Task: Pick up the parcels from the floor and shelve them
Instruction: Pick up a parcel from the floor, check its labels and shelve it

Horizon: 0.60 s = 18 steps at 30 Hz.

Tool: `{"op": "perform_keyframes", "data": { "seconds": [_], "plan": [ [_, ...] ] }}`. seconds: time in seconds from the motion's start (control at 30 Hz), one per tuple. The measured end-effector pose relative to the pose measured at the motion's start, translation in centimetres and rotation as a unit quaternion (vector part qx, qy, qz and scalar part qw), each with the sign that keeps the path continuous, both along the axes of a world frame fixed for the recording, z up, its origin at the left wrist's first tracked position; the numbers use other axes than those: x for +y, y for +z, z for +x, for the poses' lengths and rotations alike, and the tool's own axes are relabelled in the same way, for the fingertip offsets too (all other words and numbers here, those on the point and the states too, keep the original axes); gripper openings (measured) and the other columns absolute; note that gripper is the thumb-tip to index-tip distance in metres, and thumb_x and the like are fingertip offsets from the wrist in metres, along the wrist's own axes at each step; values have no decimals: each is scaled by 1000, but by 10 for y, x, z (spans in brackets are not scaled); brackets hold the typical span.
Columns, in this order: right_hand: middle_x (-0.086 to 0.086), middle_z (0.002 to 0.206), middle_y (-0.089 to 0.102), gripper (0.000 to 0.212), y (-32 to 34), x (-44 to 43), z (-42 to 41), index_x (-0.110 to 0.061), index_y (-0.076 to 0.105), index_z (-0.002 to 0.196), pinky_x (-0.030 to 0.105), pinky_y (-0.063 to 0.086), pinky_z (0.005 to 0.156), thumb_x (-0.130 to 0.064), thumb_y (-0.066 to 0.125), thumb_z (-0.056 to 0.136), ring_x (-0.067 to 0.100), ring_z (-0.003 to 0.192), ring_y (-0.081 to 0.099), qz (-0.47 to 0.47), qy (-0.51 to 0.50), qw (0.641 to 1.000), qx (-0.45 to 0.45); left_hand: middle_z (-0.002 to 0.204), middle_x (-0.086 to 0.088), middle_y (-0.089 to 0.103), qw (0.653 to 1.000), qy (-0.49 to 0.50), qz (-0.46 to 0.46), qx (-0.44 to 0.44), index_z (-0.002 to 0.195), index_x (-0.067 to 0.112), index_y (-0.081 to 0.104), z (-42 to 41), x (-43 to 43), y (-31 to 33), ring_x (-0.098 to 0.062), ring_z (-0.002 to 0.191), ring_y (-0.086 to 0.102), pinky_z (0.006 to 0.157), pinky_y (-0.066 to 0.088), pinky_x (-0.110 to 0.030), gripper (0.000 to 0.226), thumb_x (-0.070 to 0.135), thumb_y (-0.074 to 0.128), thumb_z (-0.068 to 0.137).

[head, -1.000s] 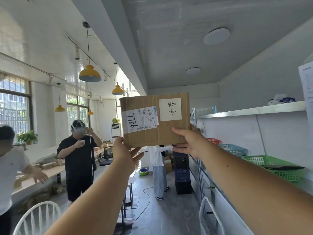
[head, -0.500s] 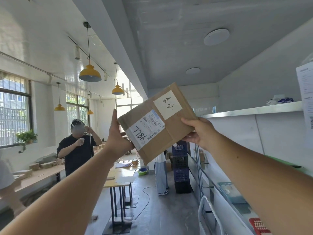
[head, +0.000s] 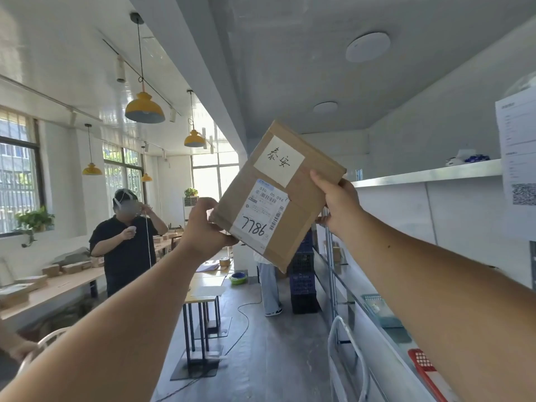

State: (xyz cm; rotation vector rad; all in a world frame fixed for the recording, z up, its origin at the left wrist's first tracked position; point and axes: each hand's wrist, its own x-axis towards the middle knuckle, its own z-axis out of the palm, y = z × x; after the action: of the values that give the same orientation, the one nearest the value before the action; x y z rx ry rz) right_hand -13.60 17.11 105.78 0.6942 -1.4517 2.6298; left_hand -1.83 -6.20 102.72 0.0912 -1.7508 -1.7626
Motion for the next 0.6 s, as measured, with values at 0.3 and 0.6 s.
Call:
{"op": "perform_keyframes", "data": {
  "seconds": [0.3,0.6],
  "plan": [
    [5,110,83,66,-7,-2,-3,-15,76,115,53,59,101,-53,95,65,31,107,77,19,8,1000,3,122,-30,68,998,7,25,-52,113,-10,56,-2,1,-19,-43,107,68,98,57,-58,40,-26,66,78],
    [3,118,81,64,-6,-7,-10,-22,71,129,47,63,89,-56,87,78,26,104,79,54,36,998,-12,138,-23,61,988,-19,149,-32,117,-1,57,3,15,-10,-46,96,70,98,56,-58,16,7,52,104]
  ]
}}
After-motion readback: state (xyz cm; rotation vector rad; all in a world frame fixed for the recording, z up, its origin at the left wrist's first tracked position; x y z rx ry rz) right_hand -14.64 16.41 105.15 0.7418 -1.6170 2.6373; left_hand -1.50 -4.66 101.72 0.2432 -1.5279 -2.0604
